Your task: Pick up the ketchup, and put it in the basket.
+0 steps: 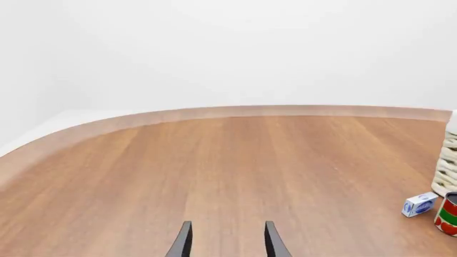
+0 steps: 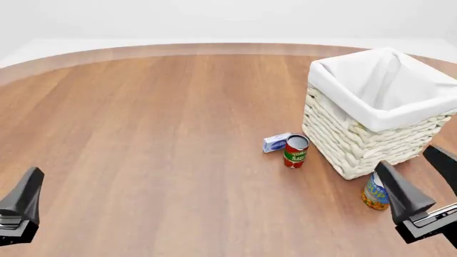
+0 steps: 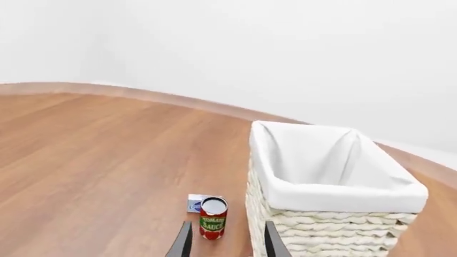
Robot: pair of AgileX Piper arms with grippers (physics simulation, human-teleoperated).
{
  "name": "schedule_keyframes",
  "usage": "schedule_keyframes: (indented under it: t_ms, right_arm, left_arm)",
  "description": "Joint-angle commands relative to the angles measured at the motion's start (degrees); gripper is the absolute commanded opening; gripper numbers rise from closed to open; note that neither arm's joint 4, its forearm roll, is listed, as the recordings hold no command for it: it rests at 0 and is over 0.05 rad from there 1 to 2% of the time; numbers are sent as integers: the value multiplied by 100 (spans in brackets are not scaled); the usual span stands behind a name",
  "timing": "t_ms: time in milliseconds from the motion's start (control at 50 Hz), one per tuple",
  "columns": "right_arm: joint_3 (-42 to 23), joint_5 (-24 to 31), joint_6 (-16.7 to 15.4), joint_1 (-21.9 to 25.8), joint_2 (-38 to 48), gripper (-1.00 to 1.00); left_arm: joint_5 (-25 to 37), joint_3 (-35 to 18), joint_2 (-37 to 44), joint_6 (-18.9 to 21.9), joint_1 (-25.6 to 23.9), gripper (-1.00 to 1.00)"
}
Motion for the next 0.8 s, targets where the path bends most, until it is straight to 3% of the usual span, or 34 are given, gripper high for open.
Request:
schedule_keyframes:
  t_ms: [20,260,800]
  right_arm:
    - [-29,-643,-123,654,830,100]
    - [-144,-1368,-185,1112,1761,100]
    - [-424,-2388,-211,2253,3369,100]
  left_arm:
    - [0,0,0,0,0,100]
    - [0,0,0,0,0,100]
    - [0,0,0,0,0,100]
